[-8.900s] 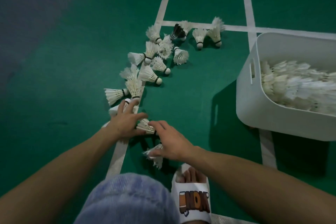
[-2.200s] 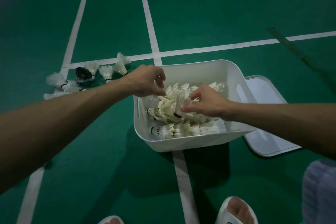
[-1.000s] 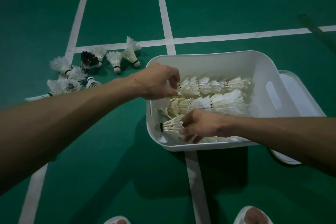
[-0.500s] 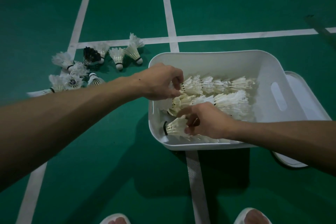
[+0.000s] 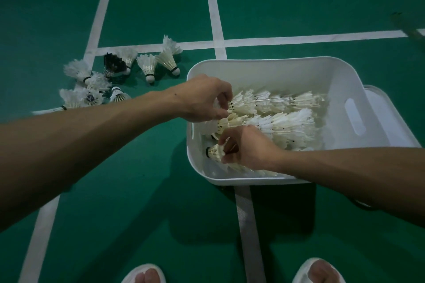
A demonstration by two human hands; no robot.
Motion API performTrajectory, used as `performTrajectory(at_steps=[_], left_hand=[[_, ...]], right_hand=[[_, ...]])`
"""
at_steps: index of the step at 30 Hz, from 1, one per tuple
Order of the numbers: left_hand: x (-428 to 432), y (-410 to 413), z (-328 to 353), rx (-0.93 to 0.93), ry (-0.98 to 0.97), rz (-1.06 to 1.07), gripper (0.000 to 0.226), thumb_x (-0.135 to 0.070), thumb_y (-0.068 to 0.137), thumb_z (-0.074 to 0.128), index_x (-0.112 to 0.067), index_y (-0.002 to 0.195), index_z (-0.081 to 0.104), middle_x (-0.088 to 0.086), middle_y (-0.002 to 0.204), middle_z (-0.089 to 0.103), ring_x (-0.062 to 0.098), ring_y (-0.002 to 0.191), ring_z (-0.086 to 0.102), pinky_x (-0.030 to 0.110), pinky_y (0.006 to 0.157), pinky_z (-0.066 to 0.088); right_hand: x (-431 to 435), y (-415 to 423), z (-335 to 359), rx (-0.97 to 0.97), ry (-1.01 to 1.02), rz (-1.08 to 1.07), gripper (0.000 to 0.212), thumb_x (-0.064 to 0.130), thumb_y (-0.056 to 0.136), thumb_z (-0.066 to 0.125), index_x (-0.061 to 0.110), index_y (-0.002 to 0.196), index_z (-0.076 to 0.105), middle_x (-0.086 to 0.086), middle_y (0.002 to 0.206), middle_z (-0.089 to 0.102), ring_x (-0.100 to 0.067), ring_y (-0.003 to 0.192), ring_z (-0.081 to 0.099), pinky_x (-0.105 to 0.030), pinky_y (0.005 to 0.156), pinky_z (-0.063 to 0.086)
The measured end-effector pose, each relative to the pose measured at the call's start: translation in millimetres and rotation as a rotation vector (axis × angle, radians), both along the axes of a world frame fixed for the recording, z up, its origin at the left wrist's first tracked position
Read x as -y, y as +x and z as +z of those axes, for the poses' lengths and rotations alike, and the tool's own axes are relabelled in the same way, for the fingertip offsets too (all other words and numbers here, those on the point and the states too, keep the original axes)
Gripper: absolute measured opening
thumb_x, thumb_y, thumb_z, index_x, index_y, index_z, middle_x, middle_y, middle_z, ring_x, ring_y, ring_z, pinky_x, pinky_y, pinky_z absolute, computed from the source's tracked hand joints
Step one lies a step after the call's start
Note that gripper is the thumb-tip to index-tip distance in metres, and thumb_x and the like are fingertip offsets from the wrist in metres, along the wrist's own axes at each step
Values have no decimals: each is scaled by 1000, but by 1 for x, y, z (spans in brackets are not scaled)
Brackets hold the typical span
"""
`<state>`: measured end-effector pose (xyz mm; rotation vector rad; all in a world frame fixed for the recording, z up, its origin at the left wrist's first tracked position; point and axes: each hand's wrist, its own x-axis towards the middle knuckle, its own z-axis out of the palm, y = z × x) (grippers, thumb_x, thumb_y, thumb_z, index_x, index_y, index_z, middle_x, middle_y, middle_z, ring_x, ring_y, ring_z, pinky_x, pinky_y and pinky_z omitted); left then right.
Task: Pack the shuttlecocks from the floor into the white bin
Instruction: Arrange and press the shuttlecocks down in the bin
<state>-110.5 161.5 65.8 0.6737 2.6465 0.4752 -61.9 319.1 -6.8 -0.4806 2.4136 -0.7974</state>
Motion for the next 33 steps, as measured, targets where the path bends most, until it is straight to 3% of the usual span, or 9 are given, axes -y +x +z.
performTrajectory(at_steps=[4,8,12,17,23,30,33], left_hand=[[0,-1,1,-1,5,-4,31,-29,87,66,-17,115,61,-9,104,69,11,92,59,23,79,40],[2,0,2,6,8,-13,32,-29,87,66,-17,116,60,-10,104,68,11,94,59,25,83,43],[2,2,4,24,8,-47,33,-29,87,66,-17,117,60,-9,105,68,10,96,60,27,87,45],[7,1,3,9,-18,-103,34,-29,87,66,-17,118,60,-10,106,68,8,92,59,24,85,45],[13,-5,5,35,-37,-187,35,-32,86,67,-19,119,60,-14,104,66,9,95,59,24,86,43],[14,-7,4,66,-35,-227,49,-36,79,74,-22,122,57,-15,108,65,5,93,56,19,83,38],[14,-8,9,88,0,-231,52,-33,77,76,-24,123,56,-17,109,63,4,94,56,18,83,35]], right_hand=[[8,-4,0,-28,-19,-19,29,11,74,81,13,99,67,1,83,70,-14,76,67,-27,70,56],[7,-2,-6,-27,5,3,33,10,75,81,17,101,63,5,80,66,-12,75,66,-16,63,49],[6,-2,-8,-18,-8,4,42,11,74,82,19,107,57,5,82,65,-15,79,66,-27,76,54],[3,-4,-6,125,-123,-78,50,11,71,84,23,107,52,4,81,67,-12,75,66,-32,78,57],[0,-3,-1,178,-155,-70,58,6,71,83,21,117,51,-6,87,70,-21,78,69,-41,82,58],[-18,-4,18,65,-163,-159,45,15,71,85,26,103,55,3,86,71,-7,76,69,-32,77,59],[-23,-10,30,-78,-276,-306,47,18,68,86,24,103,56,6,100,66,-5,81,67,-28,74,59]])
